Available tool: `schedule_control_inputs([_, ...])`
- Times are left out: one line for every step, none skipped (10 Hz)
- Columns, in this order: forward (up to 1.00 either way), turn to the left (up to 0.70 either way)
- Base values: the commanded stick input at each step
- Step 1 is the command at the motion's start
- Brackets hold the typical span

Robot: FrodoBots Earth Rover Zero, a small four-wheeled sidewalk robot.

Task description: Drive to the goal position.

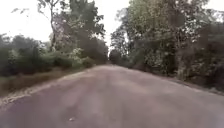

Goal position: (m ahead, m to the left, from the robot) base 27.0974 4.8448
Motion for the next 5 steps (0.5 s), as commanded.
schedule_control_inputs([1.0,0.0])
schedule_control_inputs([1.0,0.0])
schedule_control_inputs([1.0,0.0])
schedule_control_inputs([1.0,0.0])
schedule_control_inputs([1.0,0.0])
